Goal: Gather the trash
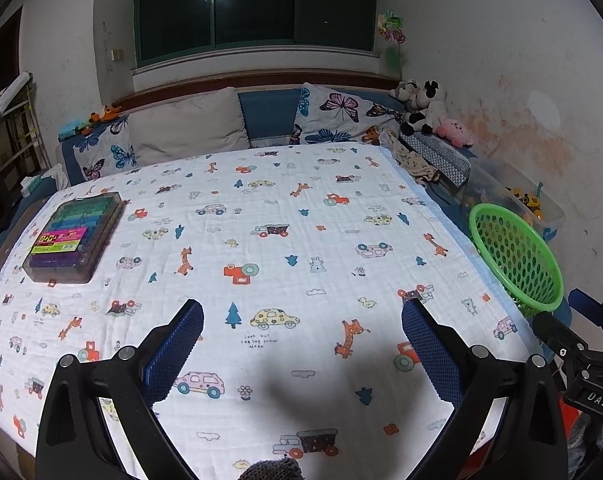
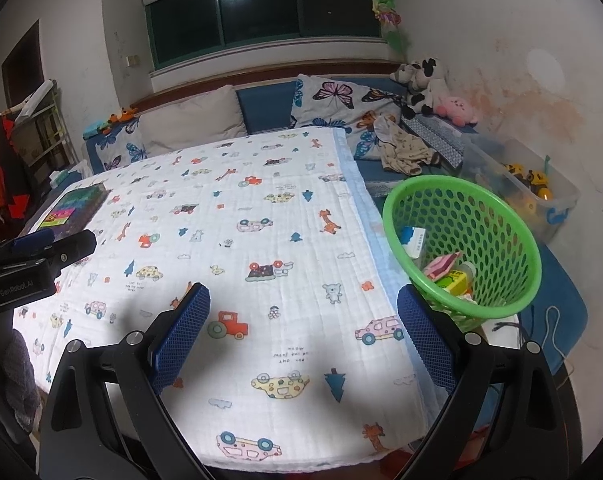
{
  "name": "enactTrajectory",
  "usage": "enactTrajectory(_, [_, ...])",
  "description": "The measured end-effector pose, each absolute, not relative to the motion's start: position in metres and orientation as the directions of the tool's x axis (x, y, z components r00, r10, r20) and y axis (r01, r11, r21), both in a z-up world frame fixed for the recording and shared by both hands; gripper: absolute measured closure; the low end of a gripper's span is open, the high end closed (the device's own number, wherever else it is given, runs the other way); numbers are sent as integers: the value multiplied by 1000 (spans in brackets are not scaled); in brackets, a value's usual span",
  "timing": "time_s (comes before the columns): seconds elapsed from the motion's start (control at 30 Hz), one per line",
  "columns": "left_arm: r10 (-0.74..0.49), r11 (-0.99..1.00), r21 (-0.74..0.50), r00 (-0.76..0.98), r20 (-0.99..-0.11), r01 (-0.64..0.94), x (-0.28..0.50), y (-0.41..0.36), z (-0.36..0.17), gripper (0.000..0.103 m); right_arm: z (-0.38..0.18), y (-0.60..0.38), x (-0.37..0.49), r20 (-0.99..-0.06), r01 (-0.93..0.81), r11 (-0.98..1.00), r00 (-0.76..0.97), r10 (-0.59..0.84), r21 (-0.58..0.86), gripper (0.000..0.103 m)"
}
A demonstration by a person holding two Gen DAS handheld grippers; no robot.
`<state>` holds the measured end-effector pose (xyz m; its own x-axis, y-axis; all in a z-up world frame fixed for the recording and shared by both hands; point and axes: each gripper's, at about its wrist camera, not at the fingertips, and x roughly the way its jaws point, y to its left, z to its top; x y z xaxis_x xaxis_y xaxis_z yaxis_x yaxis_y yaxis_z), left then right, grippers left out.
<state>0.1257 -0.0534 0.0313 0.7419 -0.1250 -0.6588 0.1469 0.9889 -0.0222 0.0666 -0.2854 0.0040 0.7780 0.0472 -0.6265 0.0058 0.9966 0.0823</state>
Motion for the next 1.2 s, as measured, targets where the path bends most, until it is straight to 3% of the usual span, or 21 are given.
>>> enactTrajectory(1.2, [-123, 989, -16, 738, -664, 150, 126, -57, 28, 7, 4, -285, 67, -624, -1, 996, 779, 59, 91, 9])
